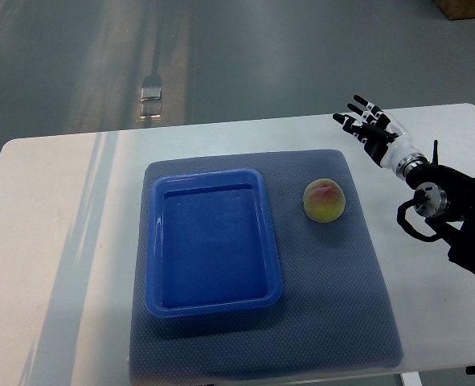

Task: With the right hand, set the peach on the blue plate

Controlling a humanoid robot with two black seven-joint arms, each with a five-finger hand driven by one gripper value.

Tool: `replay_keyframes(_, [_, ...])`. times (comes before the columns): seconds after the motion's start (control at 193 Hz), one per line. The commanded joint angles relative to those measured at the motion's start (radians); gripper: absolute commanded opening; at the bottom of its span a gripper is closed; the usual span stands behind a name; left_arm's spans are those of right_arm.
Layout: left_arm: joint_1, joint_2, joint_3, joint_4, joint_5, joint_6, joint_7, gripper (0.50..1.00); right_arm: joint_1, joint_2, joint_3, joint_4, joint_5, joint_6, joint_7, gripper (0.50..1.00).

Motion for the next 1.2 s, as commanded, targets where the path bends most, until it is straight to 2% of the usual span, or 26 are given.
replay_keyframes(0.0, [0.0, 0.0, 0.0, 0.0, 0.0, 0.0, 0.0, 1.0, 0.012, -0.008, -0.005, 0.001, -0.009, 0.009, -0.003, 0.93])
replay_keyframes(0.197, [0.0, 0.0, 0.0, 0.0, 0.0, 0.0, 0.0, 1.0, 0.031, -0.012, -0.005, 0.001, -0.139, 0.032, -0.003, 0.93])
replay_keyframes(0.202, [0.0, 0.0, 0.0, 0.0, 0.0, 0.0, 0.0, 1.0, 0.043, -0.012, -0.005, 0.001, -0.224, 0.04, -0.002, 0.93])
replay_keyframes(0.243, [-0.002, 0.0, 0.0, 0.0, 0.0, 0.0, 0.0, 1.0, 0.054, -0.012, -0.005, 0.003, -0.3, 0.052, -0.002, 0.928])
replay_keyframes(0.295, [-0.002, 0.0, 0.0, 0.0, 0.0, 0.0, 0.0, 1.0, 0.054, -0.012, -0.005, 0.003, -0.3, 0.052, -0.002, 0.928])
replay_keyframes(0.3, [-0.002, 0.0, 0.0, 0.0, 0.0, 0.0, 0.0, 1.0, 0.065, -0.012, -0.005, 0.008, -0.393, 0.078, 0.002, 0.928])
replay_keyframes(0.362, [-0.002, 0.0, 0.0, 0.0, 0.0, 0.0, 0.0, 1.0, 0.086, -0.015, -0.005, 0.014, -0.507, 0.121, 0.003, 0.928])
replay_keyframes(0.425, [-0.002, 0.0, 0.0, 0.0, 0.0, 0.0, 0.0, 1.0, 0.091, -0.017, -0.005, 0.015, -0.524, 0.127, 0.003, 0.928])
replay_keyframes(0.43, [-0.002, 0.0, 0.002, 0.0, 0.0, 0.0, 0.0, 1.0, 0.112, -0.035, -0.005, 0.027, -0.606, 0.162, 0.018, 0.928])
replay_keyframes(0.513, [-0.002, 0.0, 0.0, 0.001, 0.0, 0.0, 0.0, 1.0, 0.144, -0.091, -0.005, 0.066, -0.739, 0.214, 0.051, 0.928])
replay_keyframes(0.575, [-0.002, 0.0, 0.0, 0.001, 0.0, 0.0, 0.0, 1.0, 0.149, -0.097, -0.005, 0.07, -0.753, 0.221, 0.052, 0.928])
replay_keyframes(0.58, [-0.002, 0.0, 0.0, 0.001, -0.002, 0.0, 0.0, 1.0, 0.175, -0.116, -0.006, 0.087, -0.823, 0.257, 0.058, 0.928])
replay_keyframes(0.59, [-0.002, 0.0, 0.0, 0.001, -0.002, 0.0, 0.0, 1.0, 0.178, -0.12, -0.006, 0.092, -0.837, 0.267, 0.06, 0.928])
replay_keyframes(0.647, [-0.002, 0.0, 0.0, 0.001, 0.0, 0.0, 0.0, 1.0, 0.2, -0.133, -0.006, 0.109, -0.898, 0.305, 0.061, 0.928])
replay_keyframes(0.694, [-0.002, 0.0, 0.0, 0.001, 0.0, 0.0, 0.0, 1.0, 0.2, -0.134, -0.006, 0.109, -0.898, 0.305, 0.061, 0.928])
replay_keyframes(0.699, [-0.002, 0.0, 0.0, 0.001, 0.0, 0.0, 0.0, 1.0, 0.215, -0.152, -0.006, 0.13, -0.959, 0.329, 0.064, 0.928])
replay_keyframes(0.922, [-0.002, 0.0, 0.0, 0.001, -0.002, 0.0, 0.0, 1.0, 0.236, -0.189, -0.038, 0.251, -1.217, 0.34, 0.092, 0.928])
replay_keyframes(1.196, [-0.002, 0.0, 0.0, 0.001, -0.002, 0.0, 0.0, 1.0, 0.25, -0.219, -0.129, 0.325, -1.402, 0.333, 0.133, 0.926])
